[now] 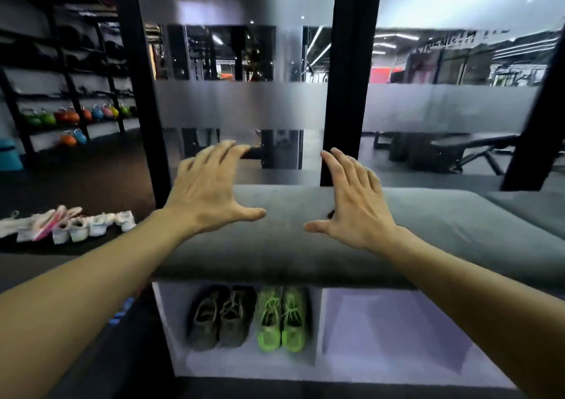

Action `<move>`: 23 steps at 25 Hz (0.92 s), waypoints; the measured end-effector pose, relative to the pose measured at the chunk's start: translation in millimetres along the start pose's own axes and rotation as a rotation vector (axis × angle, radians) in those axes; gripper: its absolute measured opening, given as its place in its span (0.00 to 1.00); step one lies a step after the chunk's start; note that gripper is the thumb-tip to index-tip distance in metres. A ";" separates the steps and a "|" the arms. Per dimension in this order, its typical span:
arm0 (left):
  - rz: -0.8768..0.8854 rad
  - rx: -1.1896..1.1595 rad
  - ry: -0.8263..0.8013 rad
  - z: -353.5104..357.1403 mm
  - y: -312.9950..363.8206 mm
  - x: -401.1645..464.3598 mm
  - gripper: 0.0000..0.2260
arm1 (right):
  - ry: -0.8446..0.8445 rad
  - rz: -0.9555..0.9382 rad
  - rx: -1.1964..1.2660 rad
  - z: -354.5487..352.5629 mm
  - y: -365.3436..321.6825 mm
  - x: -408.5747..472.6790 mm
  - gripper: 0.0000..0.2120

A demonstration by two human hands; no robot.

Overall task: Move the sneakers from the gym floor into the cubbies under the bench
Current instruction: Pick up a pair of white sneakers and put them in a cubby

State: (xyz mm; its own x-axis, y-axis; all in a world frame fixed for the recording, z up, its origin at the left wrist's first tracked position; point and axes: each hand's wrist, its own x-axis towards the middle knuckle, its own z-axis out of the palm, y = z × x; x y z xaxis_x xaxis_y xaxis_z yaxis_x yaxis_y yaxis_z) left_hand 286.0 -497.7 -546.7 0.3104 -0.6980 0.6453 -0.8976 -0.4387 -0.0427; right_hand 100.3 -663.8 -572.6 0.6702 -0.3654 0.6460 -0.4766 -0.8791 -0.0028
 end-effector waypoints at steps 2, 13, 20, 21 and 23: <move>0.000 -0.009 0.024 -89.7 0.9 45.8 0.50 | 0.024 0.010 -0.031 -87.0 -8.2 47.4 0.59; 0.016 0.021 0.135 -565.2 15.3 157.1 0.49 | 0.083 0.003 -0.018 -538.4 -92.8 179.4 0.58; -0.035 0.109 0.133 -684.2 35.3 98.6 0.49 | 0.101 -0.067 0.003 -647.6 -116.5 144.8 0.57; -0.050 0.114 0.132 -696.4 37.9 84.2 0.48 | 0.093 -0.078 0.015 -657.2 -122.2 136.5 0.57; -0.085 0.125 0.119 -717.9 40.5 53.7 0.48 | 0.073 -0.102 0.042 -670.6 -136.4 119.5 0.57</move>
State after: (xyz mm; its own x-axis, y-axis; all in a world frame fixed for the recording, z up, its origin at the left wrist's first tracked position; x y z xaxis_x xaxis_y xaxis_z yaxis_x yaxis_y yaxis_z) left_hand 41.8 -146.6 33.8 0.3372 -0.5869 0.7361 -0.8215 -0.5653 -0.0743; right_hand -136.1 -382.4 16.9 0.6699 -0.2516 0.6985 -0.3832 -0.9230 0.0350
